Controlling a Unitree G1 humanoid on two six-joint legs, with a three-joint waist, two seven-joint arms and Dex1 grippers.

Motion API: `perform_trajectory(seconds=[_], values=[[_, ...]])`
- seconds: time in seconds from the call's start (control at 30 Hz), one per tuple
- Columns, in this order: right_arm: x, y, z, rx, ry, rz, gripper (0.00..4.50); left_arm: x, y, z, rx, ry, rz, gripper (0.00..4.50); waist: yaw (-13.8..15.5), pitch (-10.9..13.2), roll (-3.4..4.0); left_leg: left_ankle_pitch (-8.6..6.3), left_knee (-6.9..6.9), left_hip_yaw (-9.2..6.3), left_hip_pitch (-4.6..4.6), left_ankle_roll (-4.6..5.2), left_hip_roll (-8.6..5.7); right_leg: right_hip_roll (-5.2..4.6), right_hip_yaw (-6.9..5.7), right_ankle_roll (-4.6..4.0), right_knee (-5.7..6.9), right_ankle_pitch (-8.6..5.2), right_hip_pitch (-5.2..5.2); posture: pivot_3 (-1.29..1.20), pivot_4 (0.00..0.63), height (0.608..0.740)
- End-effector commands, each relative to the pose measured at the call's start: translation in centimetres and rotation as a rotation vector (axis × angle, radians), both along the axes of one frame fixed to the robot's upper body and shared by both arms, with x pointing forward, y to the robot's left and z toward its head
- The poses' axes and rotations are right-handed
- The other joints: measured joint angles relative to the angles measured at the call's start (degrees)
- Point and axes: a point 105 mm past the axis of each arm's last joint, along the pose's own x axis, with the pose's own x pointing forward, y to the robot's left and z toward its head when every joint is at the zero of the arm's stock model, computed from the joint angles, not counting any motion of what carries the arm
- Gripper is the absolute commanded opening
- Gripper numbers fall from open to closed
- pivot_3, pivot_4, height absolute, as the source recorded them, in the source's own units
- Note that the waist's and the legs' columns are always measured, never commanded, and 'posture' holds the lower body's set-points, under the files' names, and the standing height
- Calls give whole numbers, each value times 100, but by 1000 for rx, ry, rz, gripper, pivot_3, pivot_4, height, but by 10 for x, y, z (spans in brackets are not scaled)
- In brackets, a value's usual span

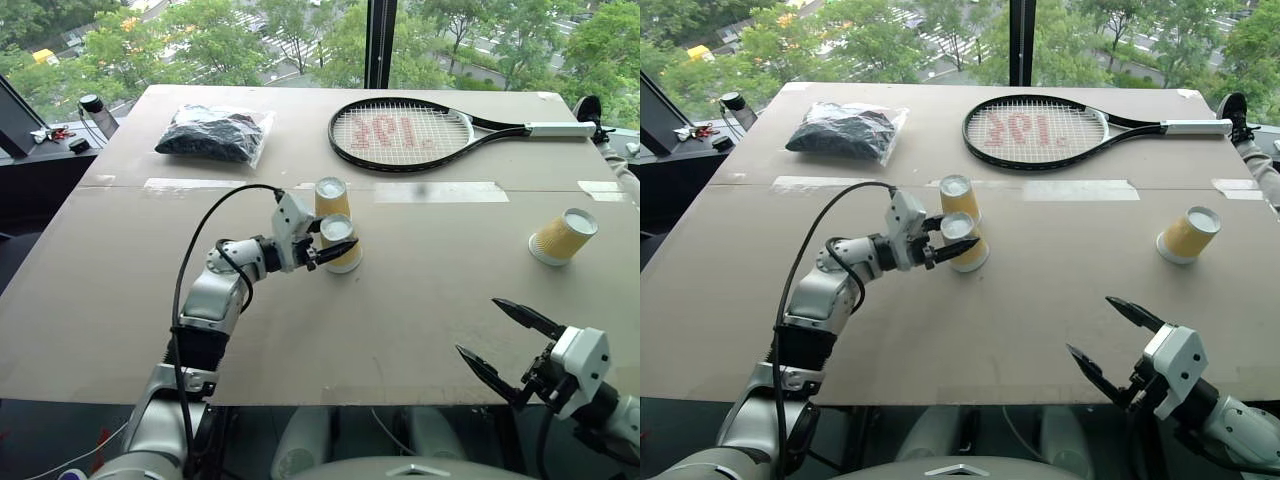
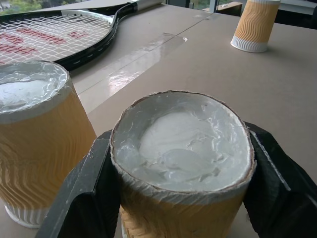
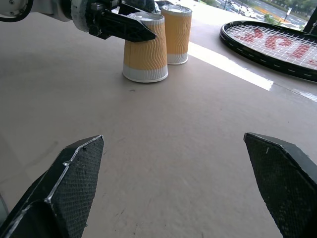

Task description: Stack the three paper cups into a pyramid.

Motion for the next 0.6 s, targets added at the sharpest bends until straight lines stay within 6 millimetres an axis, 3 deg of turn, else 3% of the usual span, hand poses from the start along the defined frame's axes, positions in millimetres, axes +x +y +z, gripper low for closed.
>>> perform_trajectory(seconds=[0.03, 0.1, 0.3, 0.4, 0.5, 0.6], values=[[0, 2, 11, 0, -56, -1, 4500, -1, -1, -10, 6, 38, -21, 3583, -2, -3, 5, 0, 0, 0, 0, 0, 0, 0, 0, 0, 0, 0, 0, 0, 150, 740], [1, 3, 13, 4, -59, -1, 4500, -1, 0, -9, -1, 39, -19, 4387, -9, -1, 4, 0, 0, 1, 0, 0, 0, 0, 0, 0, 0, 0, 0, 0, 150, 740], [7, 2, 15, 28, -61, -16, 4500, -10, 7, -1, -50, 30, -23, 4458, -31, 2, 2, 0, 0, -1, -4, 0, 0, 2, 0, 0, -1, 0, -3, 0, 150, 740], [16, -3, 17, 46, -63, -81, 4500, -23, 25, 4, -55, 23, -6, 4458, -53, 2, 3, 0, -2, 0, -4, 0, 6, 0, 11, 0, -1, 0, -5, 0, 150, 740], [38, -26, 19, 0, -97, -241, 4500, -42, 54, 9, -53, 42, 40, 4458, -149, 3, 1, 0, -4, 0, -4, -1, 11, -5, 26, -1, -1, 0, -8, 0, 150, 740], [60, -59, 16, -100, -135, -468, 4500, -56, 69, 8, -26, 59, 64, 4458, -110, 2, 7, 0, -7, 1, -3, -1, 8, -33, 27, -2, -1, -1, -9, 0, 150, 740]])
